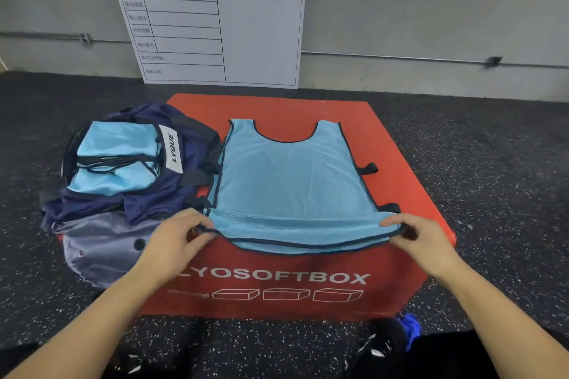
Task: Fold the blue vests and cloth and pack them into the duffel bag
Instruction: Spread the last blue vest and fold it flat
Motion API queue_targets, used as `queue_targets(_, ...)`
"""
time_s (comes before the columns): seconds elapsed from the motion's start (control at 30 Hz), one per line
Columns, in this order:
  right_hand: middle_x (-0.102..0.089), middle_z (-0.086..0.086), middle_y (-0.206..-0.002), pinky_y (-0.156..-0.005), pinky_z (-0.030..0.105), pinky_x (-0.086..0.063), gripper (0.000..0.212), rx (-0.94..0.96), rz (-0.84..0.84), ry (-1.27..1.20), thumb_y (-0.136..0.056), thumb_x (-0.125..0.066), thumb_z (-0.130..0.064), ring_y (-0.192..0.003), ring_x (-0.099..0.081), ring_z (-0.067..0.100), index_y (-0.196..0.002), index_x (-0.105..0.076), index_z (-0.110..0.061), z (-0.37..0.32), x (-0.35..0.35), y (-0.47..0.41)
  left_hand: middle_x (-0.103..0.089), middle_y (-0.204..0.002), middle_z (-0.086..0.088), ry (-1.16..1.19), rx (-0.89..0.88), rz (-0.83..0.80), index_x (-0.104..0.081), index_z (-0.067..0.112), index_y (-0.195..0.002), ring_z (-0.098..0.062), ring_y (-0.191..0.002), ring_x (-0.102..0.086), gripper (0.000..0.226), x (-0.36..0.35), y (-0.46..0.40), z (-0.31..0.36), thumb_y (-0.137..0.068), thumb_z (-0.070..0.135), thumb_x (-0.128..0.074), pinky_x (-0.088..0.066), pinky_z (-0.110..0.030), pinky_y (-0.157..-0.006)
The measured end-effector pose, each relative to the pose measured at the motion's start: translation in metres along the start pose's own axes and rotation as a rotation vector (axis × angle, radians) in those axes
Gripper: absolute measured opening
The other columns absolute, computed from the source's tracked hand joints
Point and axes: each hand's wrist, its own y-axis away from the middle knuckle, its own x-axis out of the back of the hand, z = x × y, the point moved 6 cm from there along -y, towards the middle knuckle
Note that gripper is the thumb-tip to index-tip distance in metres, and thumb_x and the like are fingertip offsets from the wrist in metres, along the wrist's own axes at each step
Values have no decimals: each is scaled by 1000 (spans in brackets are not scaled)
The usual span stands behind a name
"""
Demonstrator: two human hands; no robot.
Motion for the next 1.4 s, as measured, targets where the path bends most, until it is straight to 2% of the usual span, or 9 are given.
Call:
queue_targets(0.2, -68, -2, -101, -85, 17, -42, 23, 45, 137, -59, -84, -79, -24, -91, -58, 5, -80, -77, -46, -31, 22, -42, -63, -110, 12, 69, 94, 90, -72, 27, -94, -12, -107, -56, 11, 21, -52, -13, -85, 28, -79, -41, -30, -99)
queue_targets(0.3, -69, -4, -113, -97, 18, -41, 22, 11, 117, -76, -91, -75, -16, -107, -60, 8, -88, -75, -38, -31, 23, -61, -73, -87, 9, 221, 165, 75, -73, 25, -86, -6, -86, -63, 5, 22, -70, -16, -87, 26, -79, -48, -24, -85)
queue_targets(0.43, -73, 1, -89, -80, 36, -49, 13, -98, 44, -166, -99, -65, -19, -84, -62, 16, -95, -77, -14, -13, 7, -85, -73, -72, -2, 388, 271, 57, -73, 21, -77, -12, -68, -63, 11, 6, -91, -28, -85, 22, -80, -49, -27, -69)
queue_targets(0.53, -76, 9, -92, -79, 36, -52, 10, -148, 33, -87, -98, -66, -13, -82, -65, 15, -97, -75, -11, -4, -3, -103, -71, -74, -13, 388, 331, 6, -74, 19, -79, -15, -68, -60, 18, -10, -106, -45, -82, 34, -84, -51, -42, -69)
queue_targets(0.67, -77, 6, -90, -79, 39, -56, 5, -235, -1, 40, -95, -71, -15, -83, -71, 19, -92, -74, -17, 18, -14, -122, -73, -69, -4, 386, 366, -48, -73, 19, -72, -14, -65, -63, 15, -30, -120, -56, -82, 16, -83, -48, -25, -63)
queue_targets(0.9, -68, -14, -94, -82, 36, -51, 36, -175, -58, 467, -81, -75, -58, -87, -65, 17, -104, -56, -39, 15, -33, -135, -72, -82, -10, 318, 344, -184, -68, 30, -93, -15, -70, -59, 21, -49, -134, -67, -79, 44, -76, -44, -33, -70)
queue_targets(1.1, -68, -10, -90, -67, 31, -44, 34, -213, -32, 664, -77, -78, -59, -81, -62, 16, -94, -64, -33, 9, -37, -136, -69, -70, -3, 284, 332, -241, -77, 14, -86, -11, -62, -56, 34, -56, -139, -66, -81, 47, -71, -49, -40, -63)
queue_targets(1.27, -67, -11, -78, -59, 28, -39, 30, -273, -33, 712, -77, -79, -55, -68, -60, 11, -78, -65, -29, 7, -35, -134, -39, -53, 5, 273, 415, -220, -61, 0, -67, -13, -50, -35, 47, -58, -134, -69, -94, 37, -68, -28, -26, -50)
queue_targets(1.4, -64, -13, -67, -54, 26, -38, 26, -277, -44, 733, -80, -77, -47, -64, -57, 7, -70, -66, -26, 4, -35, -132, -28, -51, 6, 244, 402, -152, -34, 17, -56, -12, -50, -26, 56, -50, -130, -61, -98, 41, -62, -21, -30, -51)
